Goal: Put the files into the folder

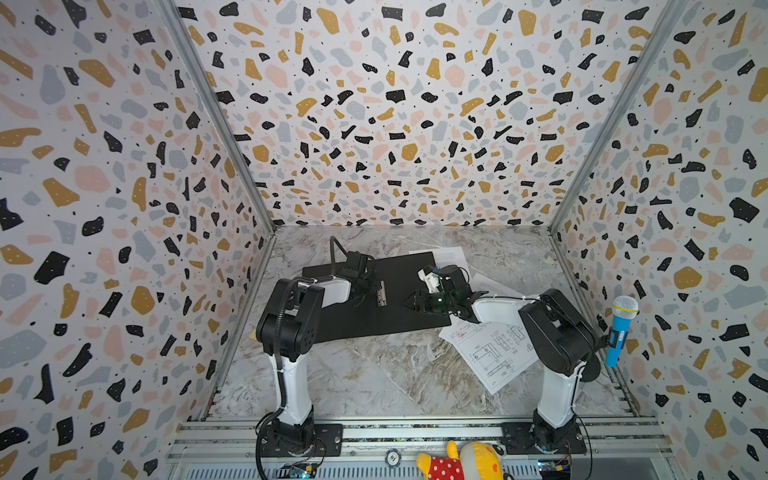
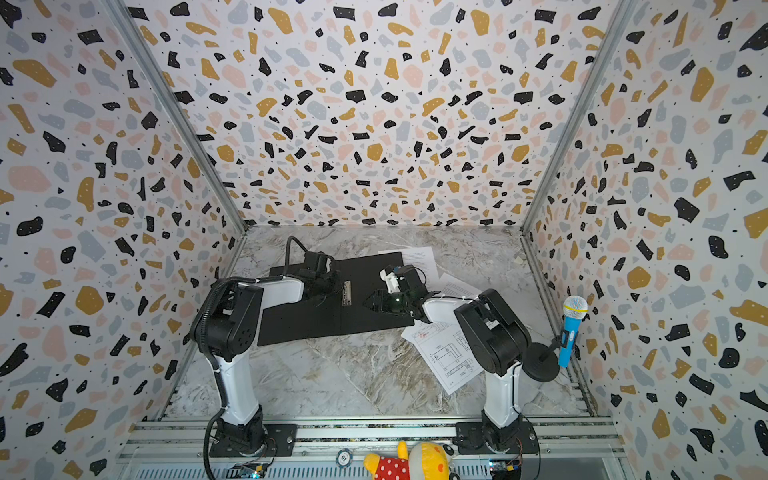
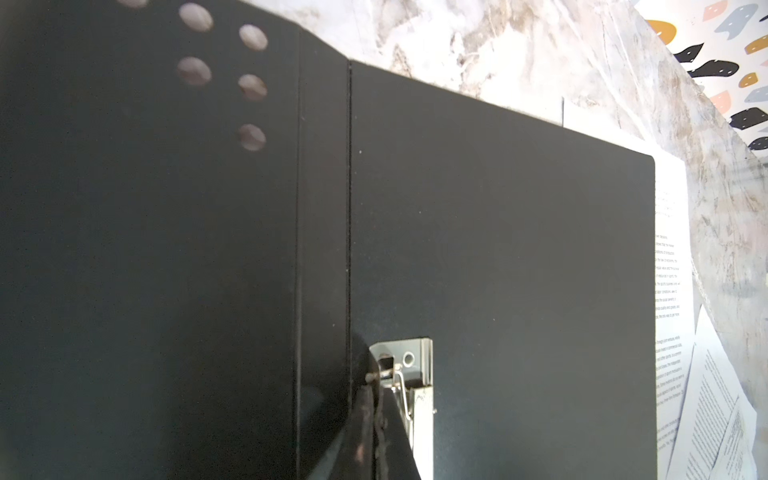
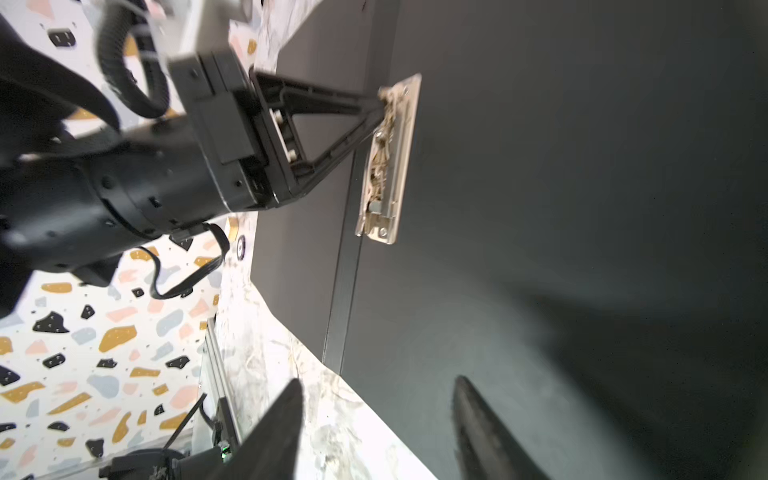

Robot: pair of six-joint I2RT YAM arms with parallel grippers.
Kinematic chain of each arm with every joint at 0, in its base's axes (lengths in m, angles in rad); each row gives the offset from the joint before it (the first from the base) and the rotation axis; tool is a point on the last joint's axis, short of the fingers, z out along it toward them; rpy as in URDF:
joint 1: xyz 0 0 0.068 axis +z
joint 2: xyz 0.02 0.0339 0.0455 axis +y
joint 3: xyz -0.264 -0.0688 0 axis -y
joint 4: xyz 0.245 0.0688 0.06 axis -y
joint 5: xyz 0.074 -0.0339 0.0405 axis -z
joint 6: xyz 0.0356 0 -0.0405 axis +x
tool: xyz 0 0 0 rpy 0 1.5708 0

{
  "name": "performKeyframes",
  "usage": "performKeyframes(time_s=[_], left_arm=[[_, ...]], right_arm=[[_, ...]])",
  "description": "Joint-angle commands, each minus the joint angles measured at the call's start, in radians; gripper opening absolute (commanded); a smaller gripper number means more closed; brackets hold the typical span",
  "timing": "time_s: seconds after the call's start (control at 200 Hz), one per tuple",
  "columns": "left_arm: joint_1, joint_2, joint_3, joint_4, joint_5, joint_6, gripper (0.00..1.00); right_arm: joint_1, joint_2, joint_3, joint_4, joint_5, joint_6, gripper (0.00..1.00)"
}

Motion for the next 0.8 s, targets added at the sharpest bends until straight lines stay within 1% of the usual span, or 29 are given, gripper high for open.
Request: performKeyframes(time_s=[0.0,0.055,0.18,0.28,0.345,0.491,0.611,0.796], left_arm=[[-0.008,0.010,0.009,-0.007,0.018,0.035,0.01],[-0.008,0.010,0.009,-0.007,0.018,0.040,0.02],[-0.007,0.014,0.009,-0.009,0.020,0.050,0.02],[-0.007,0.015,0.009,-0.008,0.027,0.057,0.02],[-0.008,0.016,0.010,-0.007,0.034,0.061,0.02],[-0.007,0.020,0.011,-0.007,0.041,0.075,0.02],[-0.008,0.019,0.001,-0.001,0.041,0.084,0.02],[-0.007,0.018,-0.002,-0.002,0.047,0.098,0.02]], right_arm=[[0.016,0.056,0.092,-0.017,-0.022,0.037,0.46],[0.024,0.092,0.136,-0.022,-0.040,0.043,0.40],[0.041,0.150,0.217,-0.049,-0.044,0.041,0.33],[0.047,0.193,0.268,-0.072,-0.047,0.041,0.31],[0.050,0.217,0.285,-0.074,-0.056,0.045,0.29],[0.055,0.254,0.317,-0.074,-0.071,0.051,0.27],[0.062,0.287,0.356,-0.069,-0.082,0.065,0.22],[0.067,0.319,0.382,-0.067,-0.090,0.081,0.22]])
